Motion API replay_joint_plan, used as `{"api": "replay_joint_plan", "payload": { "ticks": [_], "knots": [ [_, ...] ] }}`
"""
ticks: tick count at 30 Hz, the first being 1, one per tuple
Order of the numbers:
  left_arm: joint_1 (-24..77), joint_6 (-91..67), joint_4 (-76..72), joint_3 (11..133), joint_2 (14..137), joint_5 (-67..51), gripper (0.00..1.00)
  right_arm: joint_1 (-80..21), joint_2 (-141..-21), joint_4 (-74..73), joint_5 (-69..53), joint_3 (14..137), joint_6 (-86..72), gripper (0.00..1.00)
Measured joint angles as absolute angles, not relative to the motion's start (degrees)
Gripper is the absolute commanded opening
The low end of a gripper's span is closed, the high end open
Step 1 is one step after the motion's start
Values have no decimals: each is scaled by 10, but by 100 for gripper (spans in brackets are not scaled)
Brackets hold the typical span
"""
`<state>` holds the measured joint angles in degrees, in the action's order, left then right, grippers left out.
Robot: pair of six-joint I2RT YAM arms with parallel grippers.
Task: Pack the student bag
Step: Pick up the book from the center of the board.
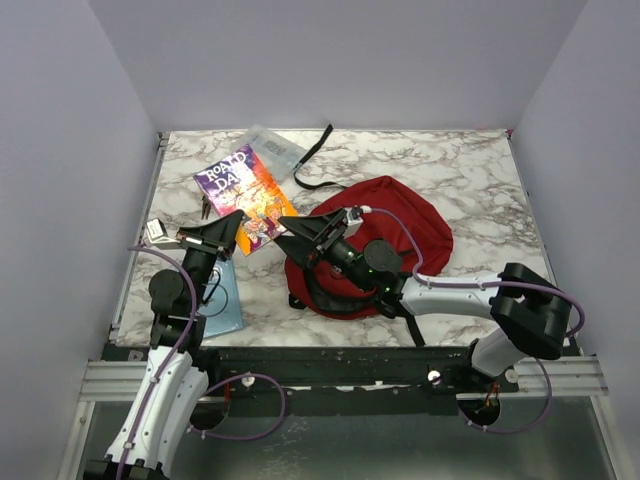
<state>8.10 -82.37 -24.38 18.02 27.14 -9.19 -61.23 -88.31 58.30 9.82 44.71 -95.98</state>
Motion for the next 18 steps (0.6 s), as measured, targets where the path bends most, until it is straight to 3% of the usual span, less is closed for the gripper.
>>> {"api": "replay_joint_plan", "payload": {
  "ticks": [12,18],
  "knots": [
    [85,-824,-252,142,239,-79,0,-597,-895,564,138,455,-935,61],
    [89,-823,-256,135,237,-76,0,-587,-895,555,139,457,-924,49]
  ]
}}
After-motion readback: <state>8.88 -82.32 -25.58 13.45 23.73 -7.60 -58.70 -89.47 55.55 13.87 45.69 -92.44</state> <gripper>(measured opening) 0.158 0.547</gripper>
